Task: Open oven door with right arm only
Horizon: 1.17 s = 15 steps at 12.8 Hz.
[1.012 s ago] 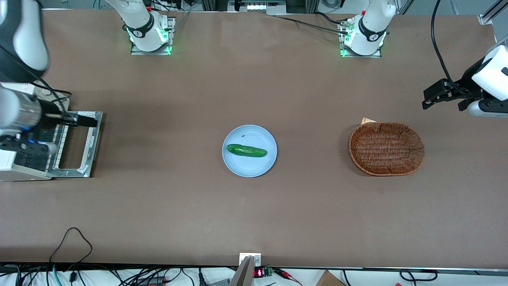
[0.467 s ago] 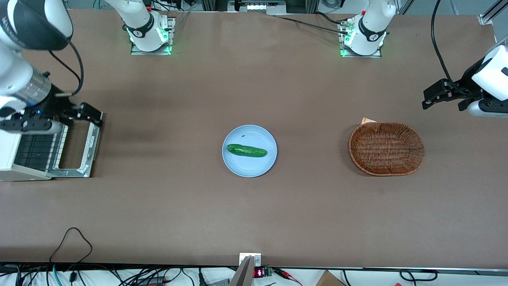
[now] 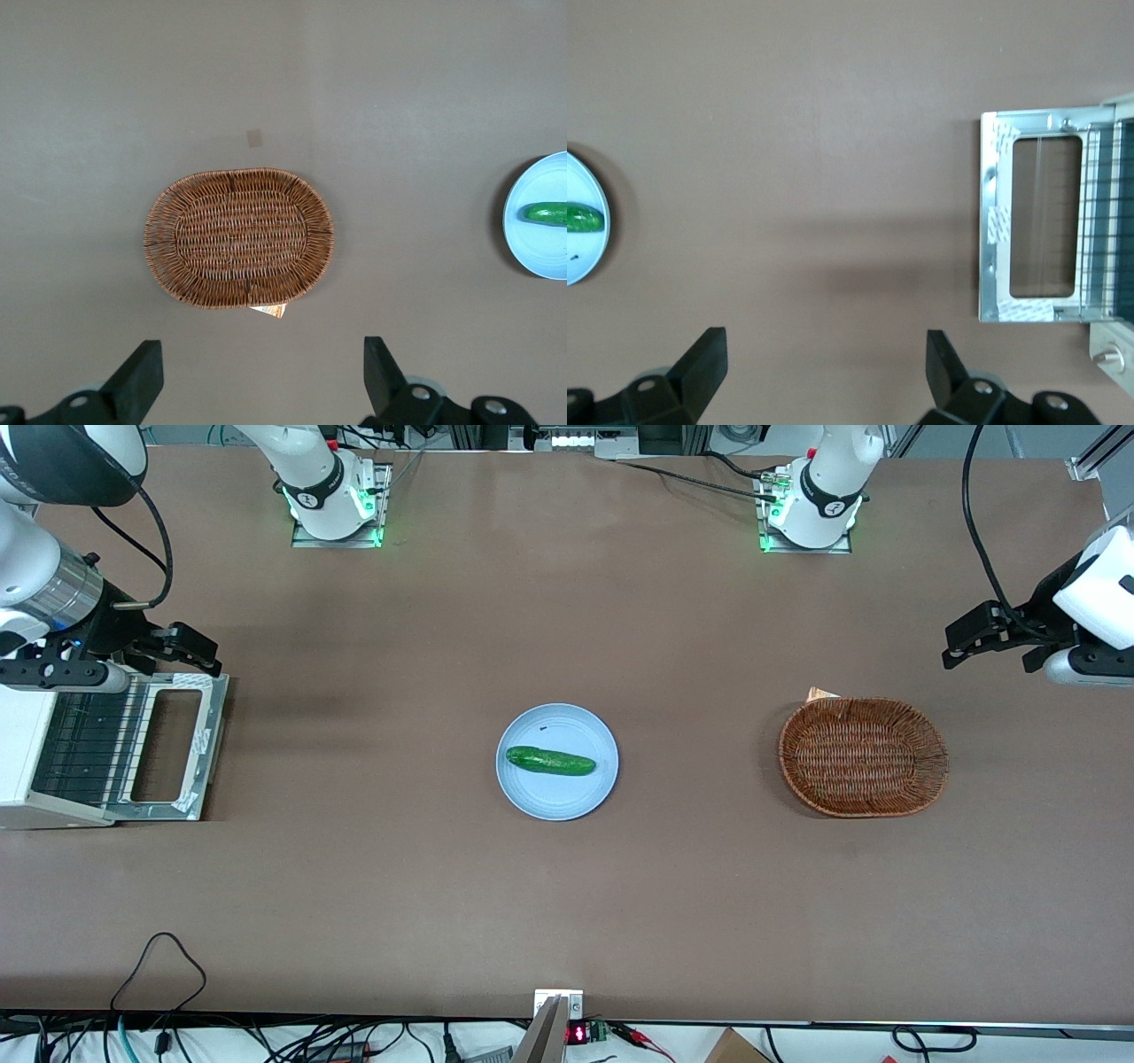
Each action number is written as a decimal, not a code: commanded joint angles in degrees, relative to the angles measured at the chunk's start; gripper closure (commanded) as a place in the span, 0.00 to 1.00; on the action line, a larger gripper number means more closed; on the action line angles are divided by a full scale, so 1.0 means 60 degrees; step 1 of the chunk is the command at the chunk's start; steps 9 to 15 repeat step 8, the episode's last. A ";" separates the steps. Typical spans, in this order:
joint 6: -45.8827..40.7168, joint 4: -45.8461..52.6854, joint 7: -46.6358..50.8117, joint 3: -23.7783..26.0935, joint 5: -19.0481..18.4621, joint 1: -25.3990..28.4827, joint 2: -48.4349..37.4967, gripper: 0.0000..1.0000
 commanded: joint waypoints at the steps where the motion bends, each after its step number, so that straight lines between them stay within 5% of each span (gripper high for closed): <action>1: -0.0418 0.0440 -0.0135 0.0021 -0.0053 -0.0103 0.0224 0.01; 15: -0.0521 0.0470 -0.0135 0.0021 -0.0067 -0.0088 0.0238 0.01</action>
